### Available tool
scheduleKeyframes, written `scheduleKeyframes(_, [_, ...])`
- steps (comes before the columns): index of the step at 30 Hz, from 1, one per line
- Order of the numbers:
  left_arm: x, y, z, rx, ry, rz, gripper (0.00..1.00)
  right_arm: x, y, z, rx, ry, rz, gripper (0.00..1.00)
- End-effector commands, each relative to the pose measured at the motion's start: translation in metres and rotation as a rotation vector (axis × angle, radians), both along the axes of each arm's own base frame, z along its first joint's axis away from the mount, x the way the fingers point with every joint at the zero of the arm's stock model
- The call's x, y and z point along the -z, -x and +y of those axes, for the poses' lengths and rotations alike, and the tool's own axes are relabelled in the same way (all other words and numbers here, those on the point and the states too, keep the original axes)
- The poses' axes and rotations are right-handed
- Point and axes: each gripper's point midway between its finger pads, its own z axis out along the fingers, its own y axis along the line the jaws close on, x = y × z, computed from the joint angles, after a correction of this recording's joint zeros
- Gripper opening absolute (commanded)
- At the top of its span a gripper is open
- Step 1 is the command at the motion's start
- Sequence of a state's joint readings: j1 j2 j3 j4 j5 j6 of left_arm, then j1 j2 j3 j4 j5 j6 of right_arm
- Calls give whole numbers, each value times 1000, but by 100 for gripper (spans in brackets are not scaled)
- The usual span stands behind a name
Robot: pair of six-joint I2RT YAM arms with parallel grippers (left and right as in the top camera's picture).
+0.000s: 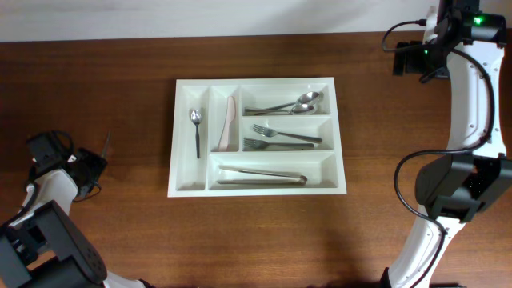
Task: Pack container
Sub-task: 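Lower the left gripper onto the second spoon and grasp it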
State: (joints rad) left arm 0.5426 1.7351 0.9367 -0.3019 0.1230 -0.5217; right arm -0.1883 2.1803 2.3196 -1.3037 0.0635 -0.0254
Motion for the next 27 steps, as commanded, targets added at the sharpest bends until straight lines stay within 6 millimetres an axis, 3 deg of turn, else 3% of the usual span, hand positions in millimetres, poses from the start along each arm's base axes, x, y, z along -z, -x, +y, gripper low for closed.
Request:
scheduleKeyframes(1, [1,3,2,-17,-9,8,42,2,0,0,13,5,3,99])
scheduleKeyframes(27, [34,5,4,-24,7,62,38,2,0,0,13,5,3,99])
